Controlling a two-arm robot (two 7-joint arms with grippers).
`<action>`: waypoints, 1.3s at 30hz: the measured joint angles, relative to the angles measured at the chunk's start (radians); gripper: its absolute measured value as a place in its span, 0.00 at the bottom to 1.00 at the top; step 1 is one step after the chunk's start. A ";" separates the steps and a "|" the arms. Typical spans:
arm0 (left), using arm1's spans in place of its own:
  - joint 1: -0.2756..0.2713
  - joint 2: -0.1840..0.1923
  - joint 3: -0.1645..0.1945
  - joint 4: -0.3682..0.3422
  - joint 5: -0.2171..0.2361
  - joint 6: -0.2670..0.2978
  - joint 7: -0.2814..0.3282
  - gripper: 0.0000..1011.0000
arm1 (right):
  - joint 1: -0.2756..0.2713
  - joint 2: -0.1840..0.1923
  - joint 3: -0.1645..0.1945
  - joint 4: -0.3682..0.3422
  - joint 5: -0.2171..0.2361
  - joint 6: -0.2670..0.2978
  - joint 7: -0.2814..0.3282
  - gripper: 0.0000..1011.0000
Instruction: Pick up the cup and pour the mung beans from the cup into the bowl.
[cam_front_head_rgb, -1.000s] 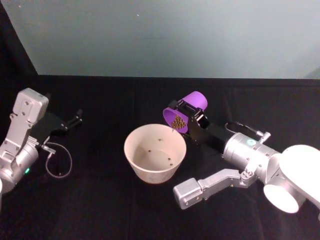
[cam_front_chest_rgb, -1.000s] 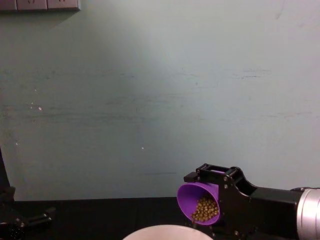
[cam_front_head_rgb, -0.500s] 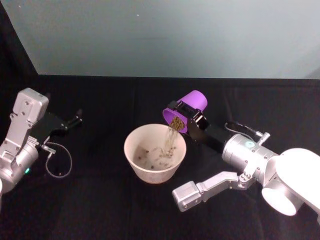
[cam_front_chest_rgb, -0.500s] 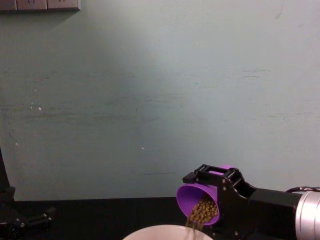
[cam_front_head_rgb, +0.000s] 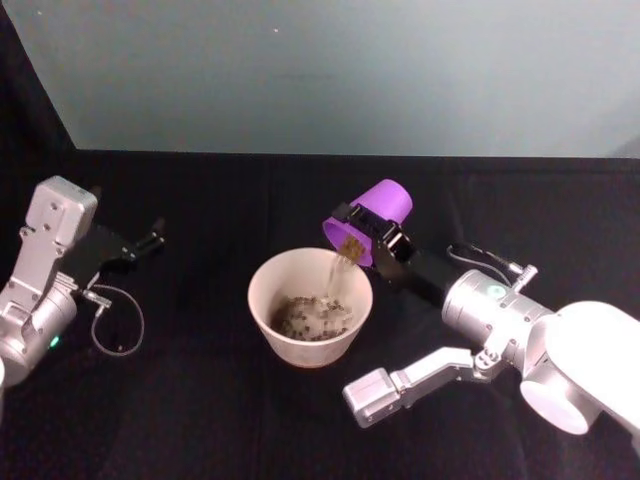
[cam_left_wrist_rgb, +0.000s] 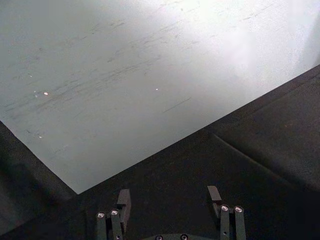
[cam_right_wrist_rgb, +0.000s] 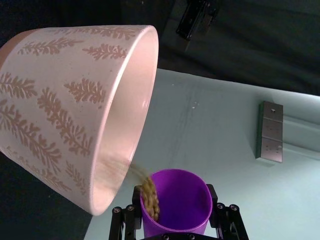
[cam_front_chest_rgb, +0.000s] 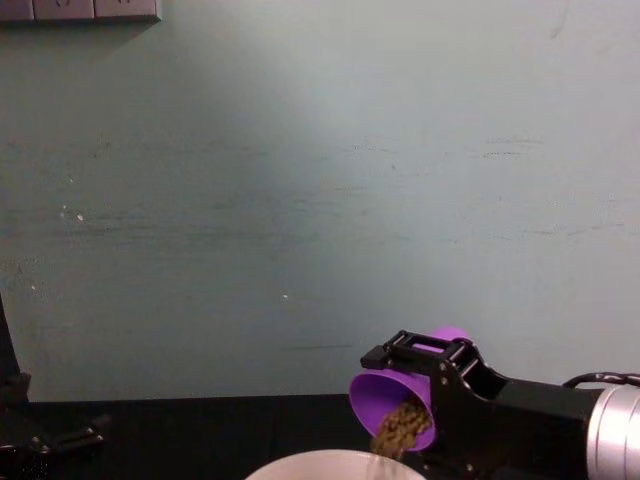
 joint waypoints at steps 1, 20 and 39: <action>0.000 0.000 0.000 0.000 0.000 0.000 0.000 0.99 | 0.001 0.000 -0.002 0.000 -0.003 0.001 -0.002 0.73; 0.000 0.000 0.000 0.000 0.000 0.000 0.000 0.99 | 0.022 0.009 -0.036 0.010 -0.086 0.039 -0.043 0.73; 0.000 0.000 0.000 0.000 0.000 0.000 0.000 0.99 | 0.036 0.018 -0.062 0.023 -0.134 0.057 -0.098 0.73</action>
